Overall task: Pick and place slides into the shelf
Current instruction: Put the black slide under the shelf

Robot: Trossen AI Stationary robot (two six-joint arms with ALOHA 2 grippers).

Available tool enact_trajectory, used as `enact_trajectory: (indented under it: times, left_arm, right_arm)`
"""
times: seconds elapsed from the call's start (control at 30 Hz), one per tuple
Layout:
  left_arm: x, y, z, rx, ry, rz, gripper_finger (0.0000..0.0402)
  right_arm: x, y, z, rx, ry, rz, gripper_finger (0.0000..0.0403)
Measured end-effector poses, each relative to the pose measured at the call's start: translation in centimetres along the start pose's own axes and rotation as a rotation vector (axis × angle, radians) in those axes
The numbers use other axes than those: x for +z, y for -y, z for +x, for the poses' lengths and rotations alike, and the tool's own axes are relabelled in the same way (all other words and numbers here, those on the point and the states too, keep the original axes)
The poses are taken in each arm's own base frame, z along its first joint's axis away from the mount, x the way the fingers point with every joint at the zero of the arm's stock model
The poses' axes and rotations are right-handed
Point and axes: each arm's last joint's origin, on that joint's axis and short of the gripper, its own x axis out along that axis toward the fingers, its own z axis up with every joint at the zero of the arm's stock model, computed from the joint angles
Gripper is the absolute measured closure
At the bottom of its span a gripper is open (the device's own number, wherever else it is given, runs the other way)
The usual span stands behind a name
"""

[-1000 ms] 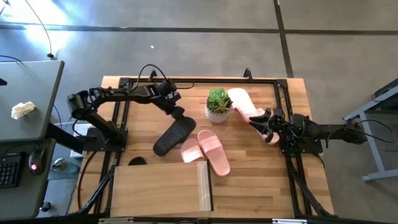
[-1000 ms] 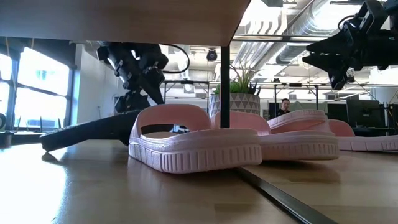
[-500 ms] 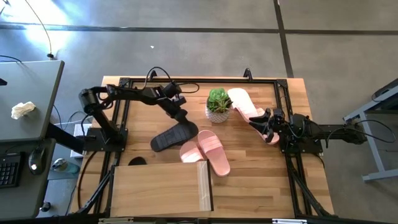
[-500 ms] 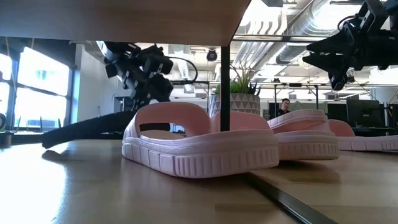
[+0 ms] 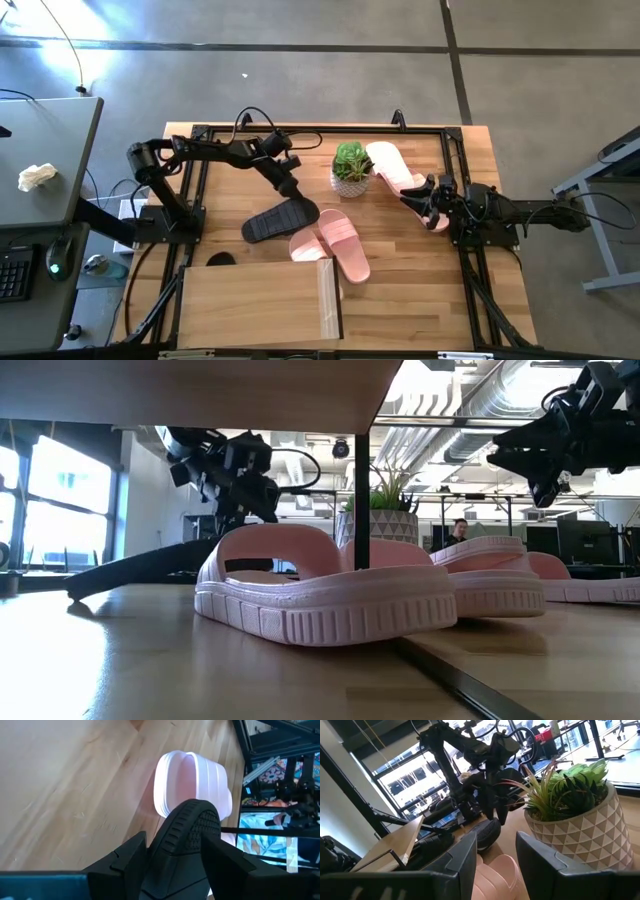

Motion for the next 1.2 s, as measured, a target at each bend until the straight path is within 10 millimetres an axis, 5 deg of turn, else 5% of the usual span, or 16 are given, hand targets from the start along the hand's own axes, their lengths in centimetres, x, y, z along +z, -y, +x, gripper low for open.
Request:
enact_trajectory:
  times: [0.23, 0.57, 0.97, 1.2]
  left_arm:
    - [0.0, 0.0, 0.0, -0.001, -0.003, 0.021, 0.0249]
    - [-0.1, 0.0, 0.0, -0.017, -0.009, 0.059, 0.0393]
    - [0.2, 0.5, -0.2, -0.052, -0.013, 0.013, 0.0401]
    - [1.1, 1.1, -0.5, -0.057, 0.009, 0.037, 0.0401]
  right_arm:
    - [0.0, 0.0, 0.0, 0.002, -0.005, 0.016, 0.0274]
    - [0.0, 0.0, 0.0, 0.003, -0.005, 0.017, 0.0274]
    - [0.2, -0.1, 0.0, 0.018, 0.02, 0.033, 0.0274]
    - [2.3, -1.5, 0.1, 0.064, -0.045, -0.019, 0.0304]
